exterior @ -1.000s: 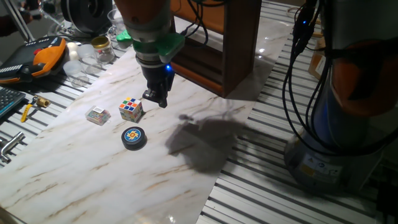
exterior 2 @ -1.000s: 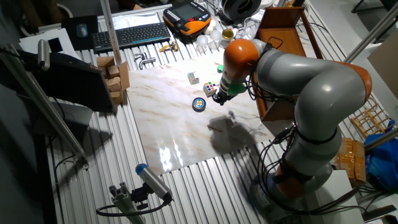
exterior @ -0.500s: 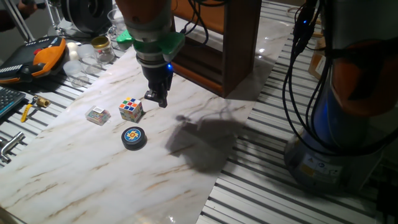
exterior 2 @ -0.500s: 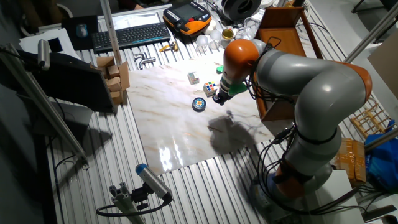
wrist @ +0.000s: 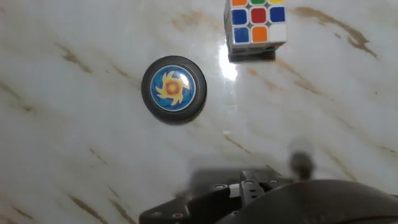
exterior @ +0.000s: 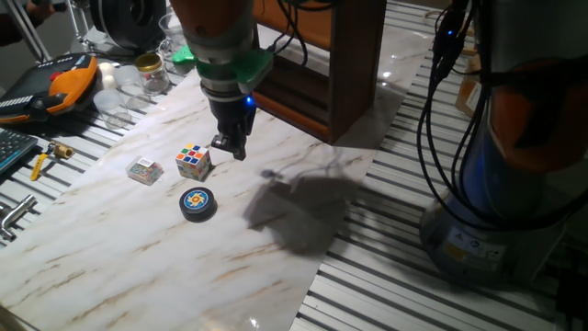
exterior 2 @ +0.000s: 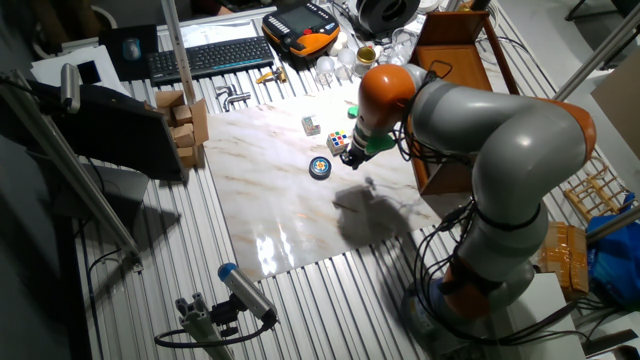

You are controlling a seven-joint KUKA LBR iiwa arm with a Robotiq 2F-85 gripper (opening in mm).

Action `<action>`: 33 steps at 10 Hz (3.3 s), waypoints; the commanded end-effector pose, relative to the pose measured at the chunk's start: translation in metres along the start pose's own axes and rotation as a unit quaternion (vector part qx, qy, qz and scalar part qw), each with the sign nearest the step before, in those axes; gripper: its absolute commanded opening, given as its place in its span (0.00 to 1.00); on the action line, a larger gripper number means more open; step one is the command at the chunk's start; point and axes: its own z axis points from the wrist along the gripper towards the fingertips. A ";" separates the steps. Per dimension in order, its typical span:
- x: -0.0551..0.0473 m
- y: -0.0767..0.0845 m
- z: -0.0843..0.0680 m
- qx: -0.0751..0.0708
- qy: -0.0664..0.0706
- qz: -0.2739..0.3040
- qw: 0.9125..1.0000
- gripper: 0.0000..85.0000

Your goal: Put the object on the shelf

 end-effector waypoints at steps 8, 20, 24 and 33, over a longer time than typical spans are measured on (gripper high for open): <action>-0.020 0.037 0.028 0.012 -0.017 0.009 1.000 0.00; -0.056 0.054 0.045 0.003 -0.034 0.008 0.999 0.00; -0.062 0.060 0.054 -0.001 -0.038 0.007 0.999 0.00; -0.071 0.064 0.061 -0.002 -0.032 0.011 0.999 0.00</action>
